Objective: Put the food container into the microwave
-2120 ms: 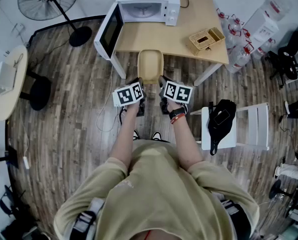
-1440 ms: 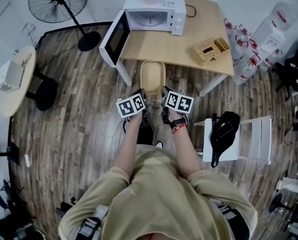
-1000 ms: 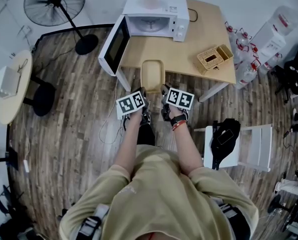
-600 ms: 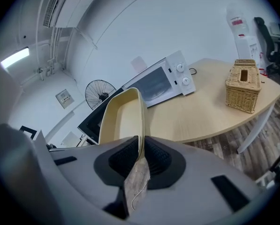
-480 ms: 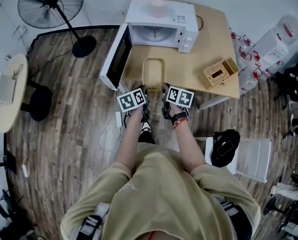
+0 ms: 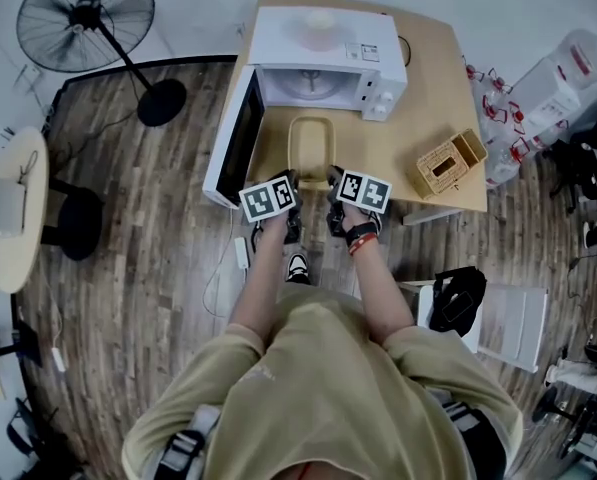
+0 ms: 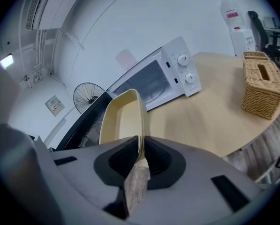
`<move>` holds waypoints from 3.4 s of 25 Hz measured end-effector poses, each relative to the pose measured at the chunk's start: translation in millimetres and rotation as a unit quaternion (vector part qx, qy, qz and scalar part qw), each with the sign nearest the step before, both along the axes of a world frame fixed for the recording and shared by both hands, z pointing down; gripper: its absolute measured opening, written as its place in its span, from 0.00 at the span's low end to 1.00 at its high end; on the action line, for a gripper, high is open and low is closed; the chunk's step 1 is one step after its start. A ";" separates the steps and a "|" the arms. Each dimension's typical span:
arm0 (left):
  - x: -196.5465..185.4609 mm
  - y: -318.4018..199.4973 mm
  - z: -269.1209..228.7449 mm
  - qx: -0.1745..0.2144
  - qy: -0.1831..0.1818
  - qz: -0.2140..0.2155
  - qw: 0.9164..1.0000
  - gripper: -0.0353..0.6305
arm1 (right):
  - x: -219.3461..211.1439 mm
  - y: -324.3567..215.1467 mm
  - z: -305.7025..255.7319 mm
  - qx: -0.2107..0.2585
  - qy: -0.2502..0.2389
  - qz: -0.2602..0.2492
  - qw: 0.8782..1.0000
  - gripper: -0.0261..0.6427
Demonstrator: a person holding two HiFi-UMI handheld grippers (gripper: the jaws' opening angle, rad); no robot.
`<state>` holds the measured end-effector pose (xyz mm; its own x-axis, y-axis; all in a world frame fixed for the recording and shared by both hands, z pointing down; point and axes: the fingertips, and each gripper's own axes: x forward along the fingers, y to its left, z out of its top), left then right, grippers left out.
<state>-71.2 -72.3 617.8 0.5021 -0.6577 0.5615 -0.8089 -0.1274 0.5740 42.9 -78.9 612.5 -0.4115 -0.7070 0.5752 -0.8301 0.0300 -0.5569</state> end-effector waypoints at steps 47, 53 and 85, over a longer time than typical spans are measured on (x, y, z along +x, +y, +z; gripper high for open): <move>21.0 -180.3 28.5 -0.034 0.017 0.015 0.999 0.13 | 22.8 -181.6 22.7 -0.021 -0.030 0.047 0.998 0.11; 20.0 -196.8 36.7 -0.051 0.007 0.008 0.999 0.13 | 21.7 -199.0 26.9 -0.028 -0.032 0.041 0.998 0.11; 27.0 -287.6 30.5 0.023 0.076 -0.032 0.996 0.13 | 31.4 -285.2 39.7 -0.019 -0.056 0.063 0.996 0.11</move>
<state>-44.2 -359.9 648.3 0.5350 -0.7146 0.4506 -0.7199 -0.1065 0.6859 74.3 -364.1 652.1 -0.3832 -0.7361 0.5579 -0.7586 -0.0938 -0.6448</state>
